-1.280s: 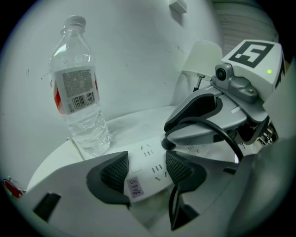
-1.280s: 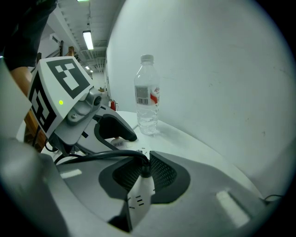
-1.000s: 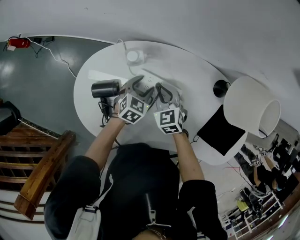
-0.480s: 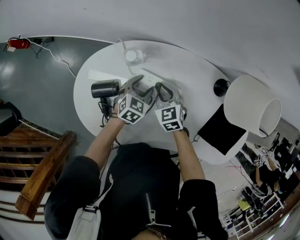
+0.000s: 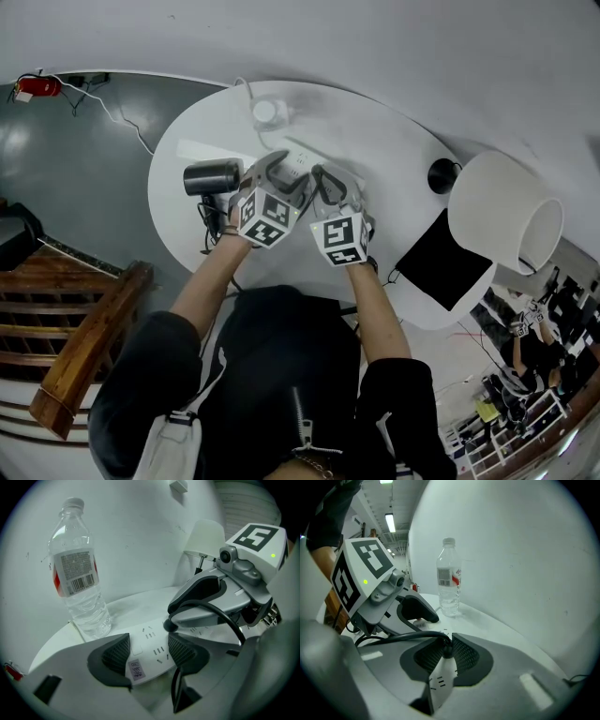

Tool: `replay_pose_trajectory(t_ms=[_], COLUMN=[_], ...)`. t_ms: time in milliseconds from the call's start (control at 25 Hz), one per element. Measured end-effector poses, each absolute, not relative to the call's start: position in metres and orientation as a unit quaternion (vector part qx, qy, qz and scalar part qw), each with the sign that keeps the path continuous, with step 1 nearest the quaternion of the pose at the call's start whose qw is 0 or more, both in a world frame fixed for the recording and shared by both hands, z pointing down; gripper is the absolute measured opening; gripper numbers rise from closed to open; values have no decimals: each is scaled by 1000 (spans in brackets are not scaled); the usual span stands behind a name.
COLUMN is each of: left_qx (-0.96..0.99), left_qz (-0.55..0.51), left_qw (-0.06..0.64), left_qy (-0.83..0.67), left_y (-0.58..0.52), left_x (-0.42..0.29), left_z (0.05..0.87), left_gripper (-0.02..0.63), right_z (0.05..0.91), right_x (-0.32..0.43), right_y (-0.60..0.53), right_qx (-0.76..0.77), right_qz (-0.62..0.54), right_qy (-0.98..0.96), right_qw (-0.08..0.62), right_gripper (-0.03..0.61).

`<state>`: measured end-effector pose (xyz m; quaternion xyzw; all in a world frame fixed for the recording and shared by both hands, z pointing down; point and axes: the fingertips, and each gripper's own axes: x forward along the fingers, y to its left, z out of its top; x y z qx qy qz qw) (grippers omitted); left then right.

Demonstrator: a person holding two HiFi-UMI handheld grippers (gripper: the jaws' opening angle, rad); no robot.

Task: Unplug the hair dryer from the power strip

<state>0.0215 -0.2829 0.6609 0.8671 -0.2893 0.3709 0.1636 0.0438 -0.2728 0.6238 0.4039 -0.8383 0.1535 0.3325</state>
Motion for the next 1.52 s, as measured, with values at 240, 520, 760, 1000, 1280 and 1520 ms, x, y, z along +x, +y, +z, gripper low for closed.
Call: replay_pose_trajectory(t_ms=[240, 520, 760, 1000, 1280, 1520], left_qx=[867, 865, 864, 863, 862, 863], left_qz=[368, 373, 377, 377, 380, 378], left_qw=[165, 164, 165, 166, 163, 162], left_qy=[-291, -292, -291, -292, -293, -293], left_y=[-284, -284, -284, -284, -284, -284], left_x=[22, 23, 23, 23, 23, 24], left_z=[660, 660, 661, 661, 662, 660], left_gripper=[247, 249, 249, 249, 250, 250], right_z=[621, 619, 619, 618, 617, 608], right_x=[44, 45, 45, 46, 45, 48], right_y=[-274, -274, -274, -273, -272, -274], right_qx=[409, 410, 409, 410, 404, 411], right_qz=[154, 156, 149, 151, 141, 143], right_qy=[-838, -839, -841, -841, -843, -848], right_qw=[327, 323, 320, 320, 326, 303], right_gripper=[51, 48, 46, 46, 46, 46])
